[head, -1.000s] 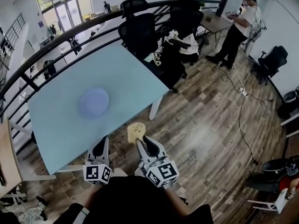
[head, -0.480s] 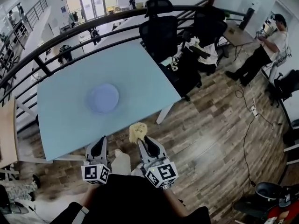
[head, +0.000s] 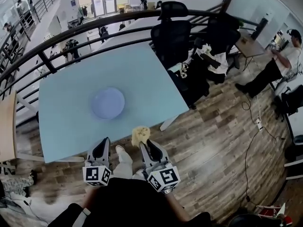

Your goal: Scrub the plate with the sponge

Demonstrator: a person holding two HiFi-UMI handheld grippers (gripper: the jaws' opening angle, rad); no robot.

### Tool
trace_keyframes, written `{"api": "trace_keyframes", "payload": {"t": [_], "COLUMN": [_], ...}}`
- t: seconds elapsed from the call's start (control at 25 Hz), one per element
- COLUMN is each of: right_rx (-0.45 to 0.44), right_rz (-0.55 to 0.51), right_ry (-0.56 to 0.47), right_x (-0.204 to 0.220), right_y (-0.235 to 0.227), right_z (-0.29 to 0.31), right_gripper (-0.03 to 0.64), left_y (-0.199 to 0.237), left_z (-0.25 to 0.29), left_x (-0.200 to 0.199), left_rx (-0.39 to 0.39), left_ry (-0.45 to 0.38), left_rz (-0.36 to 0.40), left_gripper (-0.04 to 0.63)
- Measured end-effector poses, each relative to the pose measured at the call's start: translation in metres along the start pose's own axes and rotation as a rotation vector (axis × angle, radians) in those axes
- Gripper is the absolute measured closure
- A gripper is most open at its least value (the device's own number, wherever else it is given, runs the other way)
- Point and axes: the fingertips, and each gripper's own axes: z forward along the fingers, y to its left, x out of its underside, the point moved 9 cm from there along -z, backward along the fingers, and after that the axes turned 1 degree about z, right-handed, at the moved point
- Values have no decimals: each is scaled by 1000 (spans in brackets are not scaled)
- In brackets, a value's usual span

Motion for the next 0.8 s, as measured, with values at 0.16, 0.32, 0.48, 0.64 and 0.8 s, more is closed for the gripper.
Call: {"api": "trace_keyframes", "payload": {"t": [0.16,0.32,0.48,0.64,0.8], "right_rx": [-17,-39,-70,-84,-91], "right_rz": [8,4,-12,-28,-34], "right_ry": [16,33,42,54,55], "right_x": [1,-3,-15,-21,-25], "right_y": [-12,-17,-18,-22,-19], "right_z": [27,59,92,122,153], "right_gripper": [538,538,538,538,538], "left_y": [9,26,42,54,79], "left_z": [25,45,69,92,109], "left_x": [-2,-1,-7,-11,-19], "left_rx": [-11,-34,-51,-52,-64], "left_ry": [-6,-3,1,-8,-26], "left_rz": [-3,-8,-18,-23,-19], "left_gripper": [594,594,594,594,595]}}
